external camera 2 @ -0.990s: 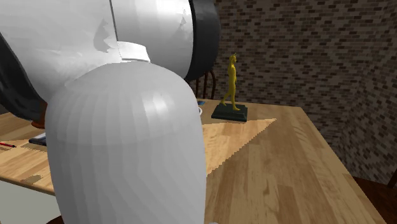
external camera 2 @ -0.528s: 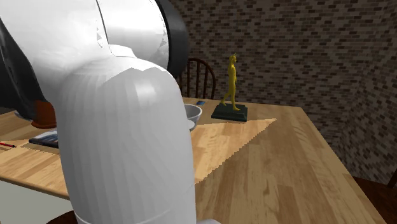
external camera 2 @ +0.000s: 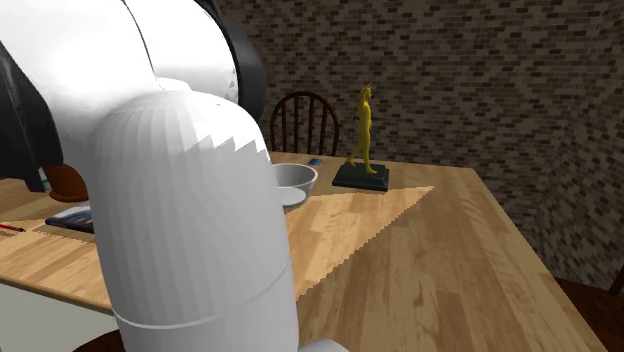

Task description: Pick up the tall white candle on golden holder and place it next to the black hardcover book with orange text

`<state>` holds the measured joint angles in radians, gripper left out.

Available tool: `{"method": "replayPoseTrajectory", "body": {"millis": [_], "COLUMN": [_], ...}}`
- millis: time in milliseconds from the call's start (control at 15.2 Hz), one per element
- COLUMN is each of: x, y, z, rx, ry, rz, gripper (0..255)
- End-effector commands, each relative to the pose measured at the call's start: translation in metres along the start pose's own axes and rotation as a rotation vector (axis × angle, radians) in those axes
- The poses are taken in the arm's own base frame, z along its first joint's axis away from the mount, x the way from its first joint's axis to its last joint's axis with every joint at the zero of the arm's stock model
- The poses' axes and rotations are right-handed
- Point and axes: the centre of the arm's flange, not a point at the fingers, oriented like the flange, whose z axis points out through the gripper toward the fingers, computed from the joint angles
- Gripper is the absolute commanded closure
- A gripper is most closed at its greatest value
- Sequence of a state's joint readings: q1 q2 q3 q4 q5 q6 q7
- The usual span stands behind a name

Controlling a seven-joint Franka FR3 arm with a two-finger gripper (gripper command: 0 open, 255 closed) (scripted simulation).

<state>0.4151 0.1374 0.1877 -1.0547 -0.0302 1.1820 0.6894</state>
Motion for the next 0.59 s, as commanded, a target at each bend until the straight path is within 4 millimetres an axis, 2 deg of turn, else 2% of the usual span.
{"method": "replayPoseTrajectory", "body": {"millis": [0,528], "x": [0.0,0.0], "y": [-0.001,-0.001], "z": [0.01,0.052], "rx": [0.0,0.0], "ry": [0.0,0.0], "rz": [0.001,0.001], "gripper": [255,255]}}
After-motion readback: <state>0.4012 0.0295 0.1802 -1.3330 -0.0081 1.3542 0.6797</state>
